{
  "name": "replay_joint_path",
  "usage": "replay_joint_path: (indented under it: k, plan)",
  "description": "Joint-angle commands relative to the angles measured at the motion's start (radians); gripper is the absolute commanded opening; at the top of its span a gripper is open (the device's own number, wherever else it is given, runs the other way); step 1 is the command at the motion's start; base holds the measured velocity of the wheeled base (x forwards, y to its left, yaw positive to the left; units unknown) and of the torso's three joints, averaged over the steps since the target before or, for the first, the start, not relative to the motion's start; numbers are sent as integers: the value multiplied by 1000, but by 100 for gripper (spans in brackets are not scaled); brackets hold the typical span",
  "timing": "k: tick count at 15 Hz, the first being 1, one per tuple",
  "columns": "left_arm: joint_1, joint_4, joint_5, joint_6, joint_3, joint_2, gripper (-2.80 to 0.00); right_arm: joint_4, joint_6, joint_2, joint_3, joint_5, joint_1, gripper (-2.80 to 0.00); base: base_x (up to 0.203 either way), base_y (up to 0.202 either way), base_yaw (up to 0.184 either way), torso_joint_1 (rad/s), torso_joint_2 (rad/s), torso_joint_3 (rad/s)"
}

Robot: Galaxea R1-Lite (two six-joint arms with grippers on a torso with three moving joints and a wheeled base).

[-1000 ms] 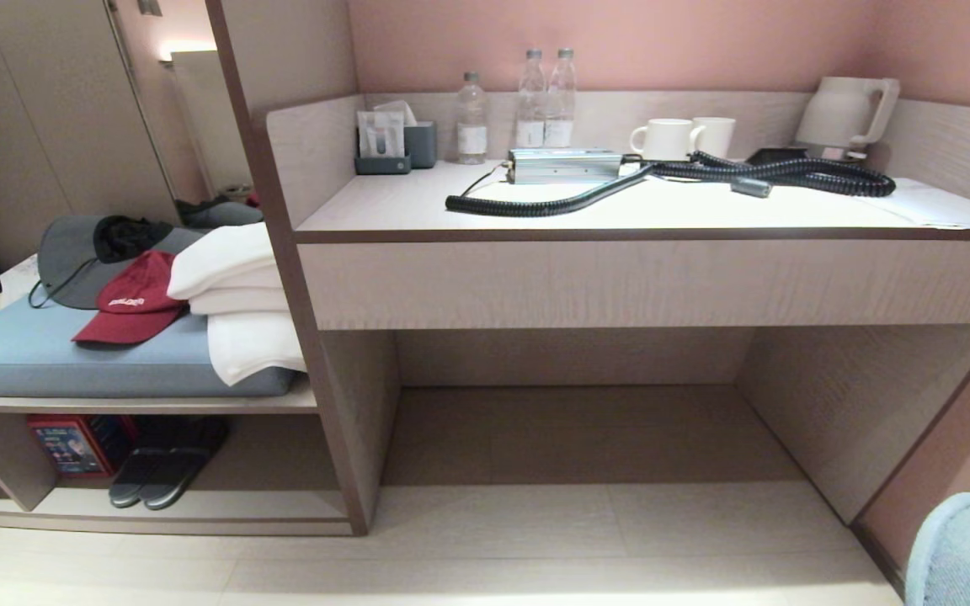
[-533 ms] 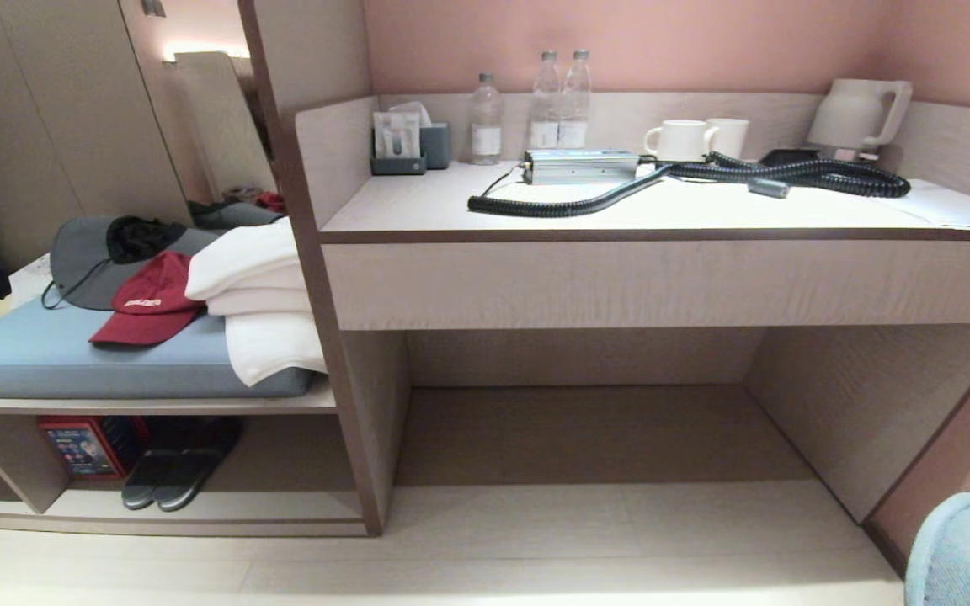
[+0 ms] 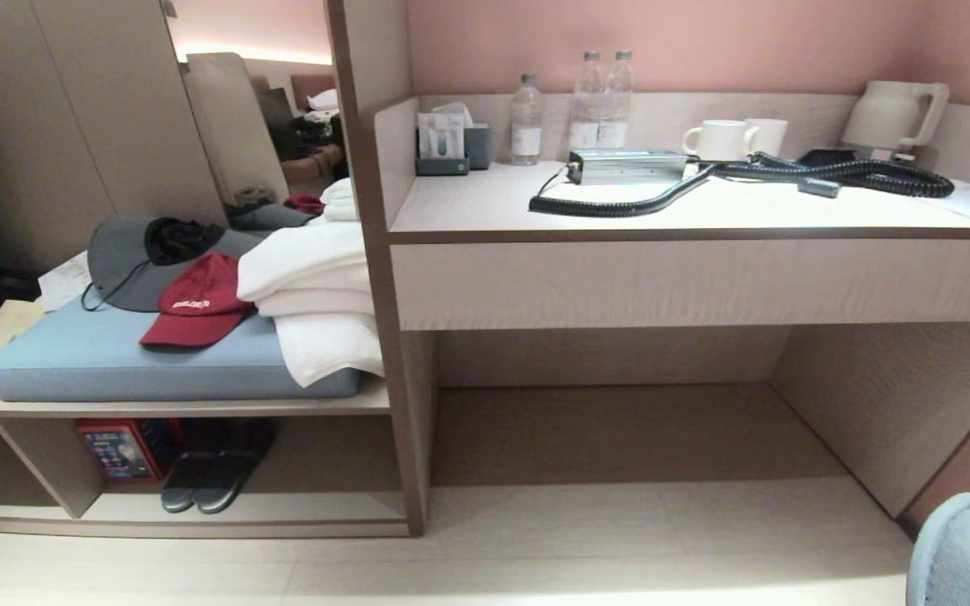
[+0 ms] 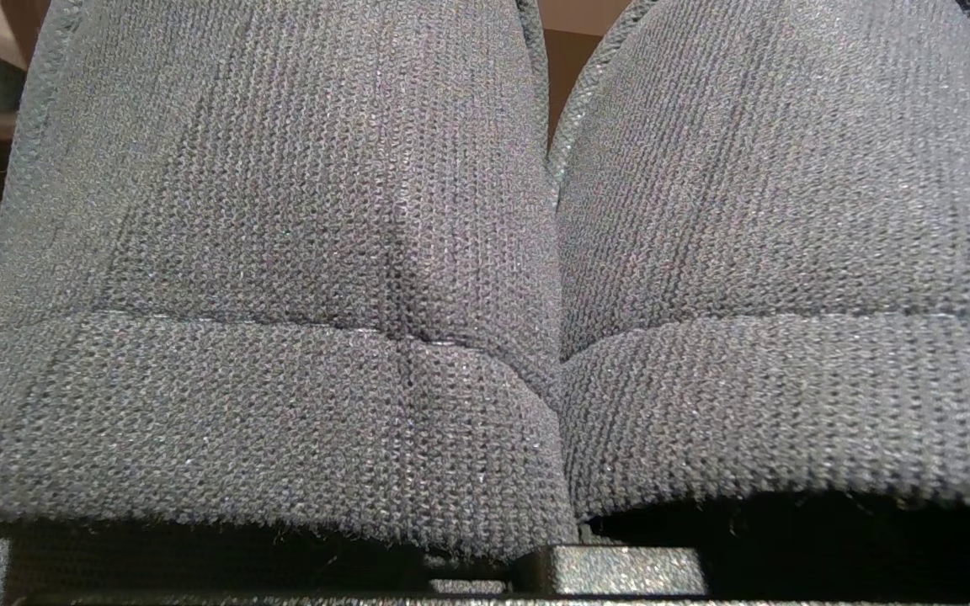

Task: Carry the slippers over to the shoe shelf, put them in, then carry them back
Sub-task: Place the slippers into the shoe cabinet

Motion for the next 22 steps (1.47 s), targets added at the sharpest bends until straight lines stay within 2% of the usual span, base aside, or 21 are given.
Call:
replay_joint_path:
  k: [1, 22]
  plan:
    - [0, 0, 0, 0, 0, 1, -280, 0, -1, 1, 0, 0, 0, -280, 0, 192, -1, -2, 3, 5]
    - [0, 0, 0, 0, 0, 1, -280, 0, 4, 1, 0, 0, 0, -280, 0, 196, -2, 3, 1, 2]
